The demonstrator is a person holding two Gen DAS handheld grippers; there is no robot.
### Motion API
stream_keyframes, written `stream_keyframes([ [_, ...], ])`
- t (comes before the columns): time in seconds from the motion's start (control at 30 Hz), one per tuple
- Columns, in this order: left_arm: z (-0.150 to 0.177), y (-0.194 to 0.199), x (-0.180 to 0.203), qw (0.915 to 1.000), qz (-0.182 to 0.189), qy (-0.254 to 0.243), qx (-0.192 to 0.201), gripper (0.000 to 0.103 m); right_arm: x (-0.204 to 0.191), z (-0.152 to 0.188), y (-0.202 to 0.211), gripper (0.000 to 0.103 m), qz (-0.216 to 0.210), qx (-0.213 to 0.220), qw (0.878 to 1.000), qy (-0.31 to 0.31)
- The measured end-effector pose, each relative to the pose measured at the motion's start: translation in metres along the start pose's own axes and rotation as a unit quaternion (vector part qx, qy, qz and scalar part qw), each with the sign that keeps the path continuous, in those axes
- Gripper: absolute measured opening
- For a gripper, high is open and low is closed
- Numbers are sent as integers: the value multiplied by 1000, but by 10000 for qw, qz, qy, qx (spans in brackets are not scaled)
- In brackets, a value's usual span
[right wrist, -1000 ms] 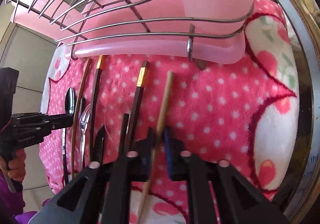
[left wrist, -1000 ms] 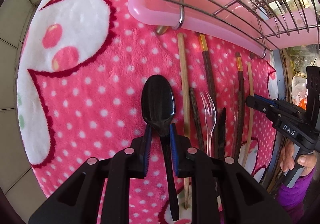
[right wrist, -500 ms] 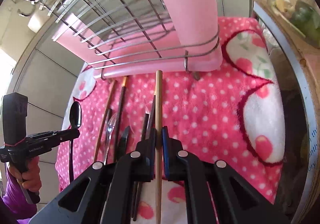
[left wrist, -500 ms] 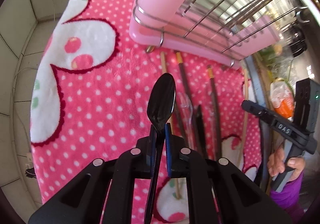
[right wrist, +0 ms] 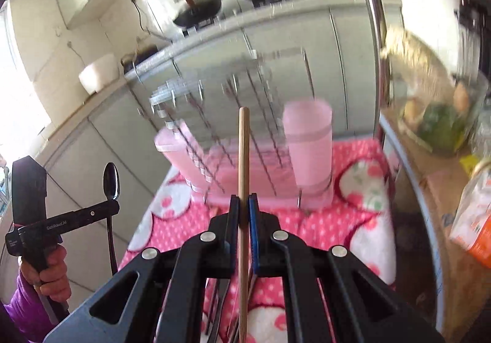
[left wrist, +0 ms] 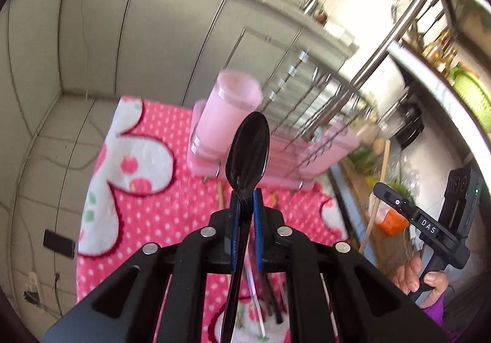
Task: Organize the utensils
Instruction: 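Lift spoon and chopstick, lower both into the pink cup and open both tools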
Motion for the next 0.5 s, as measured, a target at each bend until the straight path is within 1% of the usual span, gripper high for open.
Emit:
stream_keyframes([
  [0.1, -26, 12, 16, 9991, 205, -75, 368, 8, -2, -34, 18, 6, 133, 492, 9986, 166],
  [0.2, -53, 23, 38, 9957, 416, -204, 799, 8, 1, -69, 34, 6, 296, 956, 9946, 282],
  [0.3, -85, 32, 58, 9889, 643, -318, 1302, 8, 6, -102, 48, 6, 438, 1400, 9885, 367],
  [0.4, -110, 36, 72, 9827, 699, -402, 1665, 8, 13, -131, 53, 6, 544, 1747, 9824, 364],
  [0.5, -133, 32, 81, 9750, 754, -454, 2042, 8, 23, -156, 57, 6, 704, 2027, 9759, 398],
])
Point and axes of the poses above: each gripper's, at about its wrist camera, not at the fingertips, and y roughly against the way its jaws point, x to its right, z to its underside, the point moved 6 cm from there along -y, roughly the way its jaws point, and after that the axes turned 10 degrees about y, right-handed, at the moved point
